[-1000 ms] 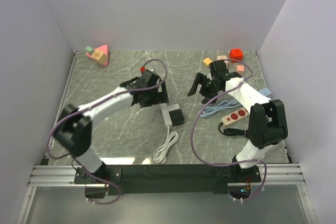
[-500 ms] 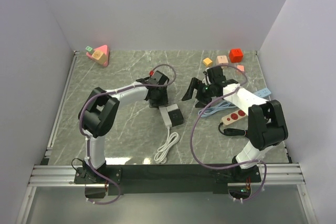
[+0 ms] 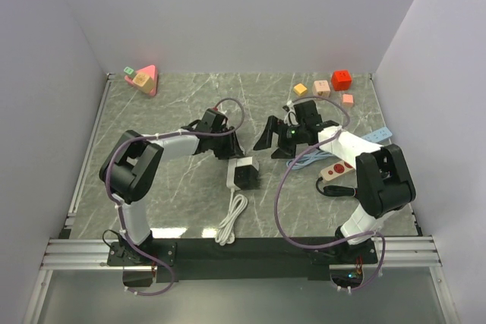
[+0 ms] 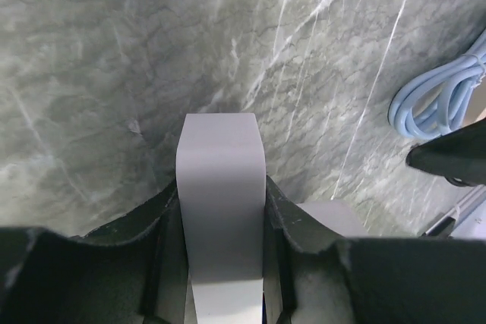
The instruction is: Pull the plug off the socket
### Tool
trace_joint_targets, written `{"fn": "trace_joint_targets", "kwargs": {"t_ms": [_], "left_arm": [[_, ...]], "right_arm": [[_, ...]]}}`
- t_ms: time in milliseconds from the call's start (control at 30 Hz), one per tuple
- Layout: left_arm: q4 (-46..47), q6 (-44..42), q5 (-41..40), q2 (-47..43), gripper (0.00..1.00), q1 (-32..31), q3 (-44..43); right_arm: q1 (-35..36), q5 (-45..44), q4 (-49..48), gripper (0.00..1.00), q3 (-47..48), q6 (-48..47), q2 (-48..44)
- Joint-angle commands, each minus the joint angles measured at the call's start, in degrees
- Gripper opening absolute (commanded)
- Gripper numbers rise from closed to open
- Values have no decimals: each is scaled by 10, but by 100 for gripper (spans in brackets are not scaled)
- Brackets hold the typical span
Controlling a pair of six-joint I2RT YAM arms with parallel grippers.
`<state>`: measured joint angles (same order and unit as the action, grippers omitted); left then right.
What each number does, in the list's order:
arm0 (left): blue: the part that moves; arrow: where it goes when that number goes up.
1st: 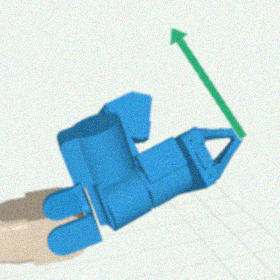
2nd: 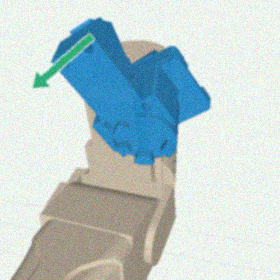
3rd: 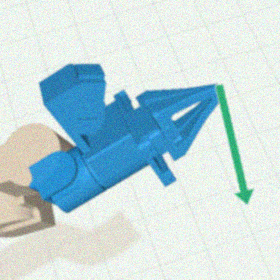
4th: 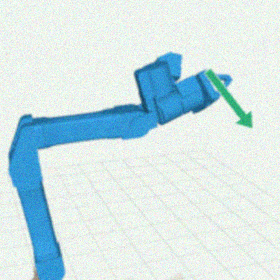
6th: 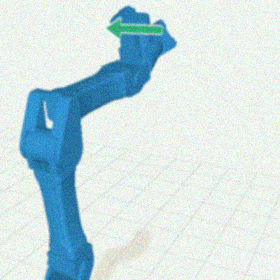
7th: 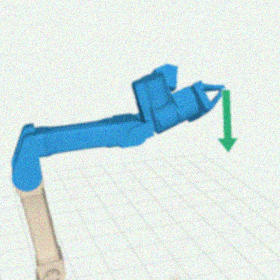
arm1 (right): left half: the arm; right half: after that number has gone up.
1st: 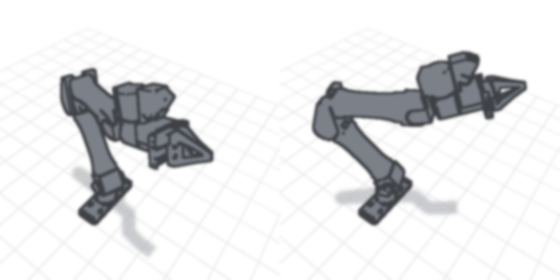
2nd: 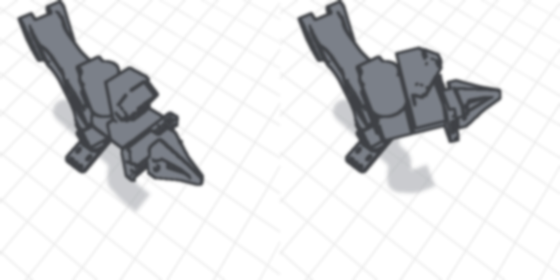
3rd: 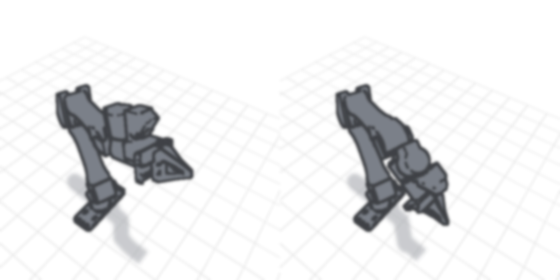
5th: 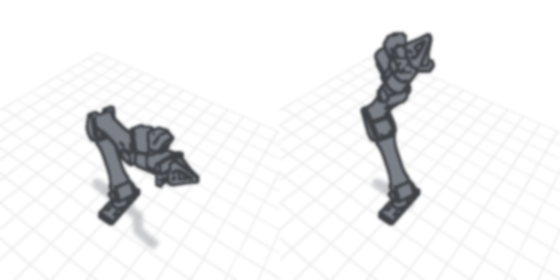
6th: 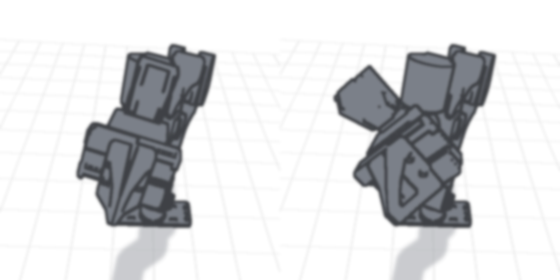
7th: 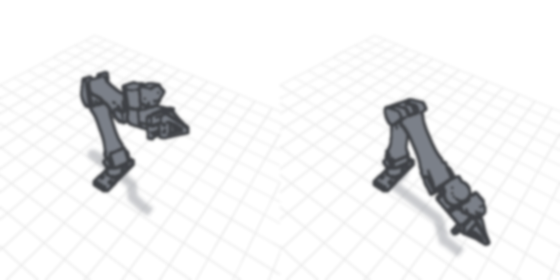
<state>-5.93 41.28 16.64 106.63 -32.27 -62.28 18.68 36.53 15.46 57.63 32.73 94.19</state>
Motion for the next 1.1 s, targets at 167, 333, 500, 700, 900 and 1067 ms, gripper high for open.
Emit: {"fn": "trace_joint_targets", "kwargs": {"t_ms": [167,333,500,700,900,1067], "left_arm": [[70,6,70,-31,1,8,2],[78,18,71,-41,1,8,8],[81,23,66,-59,1,9,13],[95,28,81,-63,0,11,22],[44,0,48,-43,1,13,15],[21,-17,14,-27,0,37,45]], "right_arm": [[37,18,-75,99,-27,66,16],[72,-2,-95,100,-32,97,42],[90,25,-137,100,-36,130,71],[93,31,-166,62,-39,144,78],[84,14,-115,1,-20,115,57],[45,2,-48,0,-16,64,5]]}}
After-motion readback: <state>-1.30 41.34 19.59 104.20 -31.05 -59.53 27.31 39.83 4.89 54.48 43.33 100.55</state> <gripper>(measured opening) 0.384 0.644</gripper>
